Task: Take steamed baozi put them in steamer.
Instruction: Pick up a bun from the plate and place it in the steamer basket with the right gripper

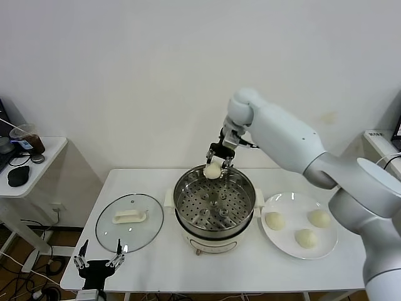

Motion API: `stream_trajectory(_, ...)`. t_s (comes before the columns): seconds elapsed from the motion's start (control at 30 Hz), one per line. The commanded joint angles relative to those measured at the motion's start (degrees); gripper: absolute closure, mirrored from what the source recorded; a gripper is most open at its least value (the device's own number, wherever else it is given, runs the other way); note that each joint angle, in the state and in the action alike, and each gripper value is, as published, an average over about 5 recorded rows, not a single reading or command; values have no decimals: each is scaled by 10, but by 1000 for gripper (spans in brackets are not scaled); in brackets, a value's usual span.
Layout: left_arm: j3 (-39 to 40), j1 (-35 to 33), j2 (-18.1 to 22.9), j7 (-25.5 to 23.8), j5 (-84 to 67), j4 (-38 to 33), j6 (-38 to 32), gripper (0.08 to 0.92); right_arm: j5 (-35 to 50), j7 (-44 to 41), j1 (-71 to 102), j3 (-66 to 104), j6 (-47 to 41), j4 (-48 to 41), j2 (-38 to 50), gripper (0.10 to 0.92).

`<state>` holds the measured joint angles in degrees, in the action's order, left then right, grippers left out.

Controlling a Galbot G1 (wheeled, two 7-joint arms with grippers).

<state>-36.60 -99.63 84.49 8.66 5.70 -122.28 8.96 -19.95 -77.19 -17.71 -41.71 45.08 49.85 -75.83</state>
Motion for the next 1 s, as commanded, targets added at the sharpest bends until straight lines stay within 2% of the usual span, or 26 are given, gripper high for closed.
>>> stream_trajectory(0.03, 0, 0, 2, 2, 0, 3, 1, 177, -58, -2, 13, -15, 24, -6, -25, 541)
stream_trajectory(0.2, -3, 0, 0, 2, -3, 2, 1, 177, -119, 9, 35, 18, 24, -20, -36, 542)
stream_trajectory(0.57, -3, 1, 0, 1, -7, 0, 4, 177, -117, 20, 54, 24, 23, -51, -58, 530)
stream_trajectory(1.0, -4, -1, 1, 1, -7, -3, 9, 177, -85, 8, 46, 11, -36, -39, -47, 223)
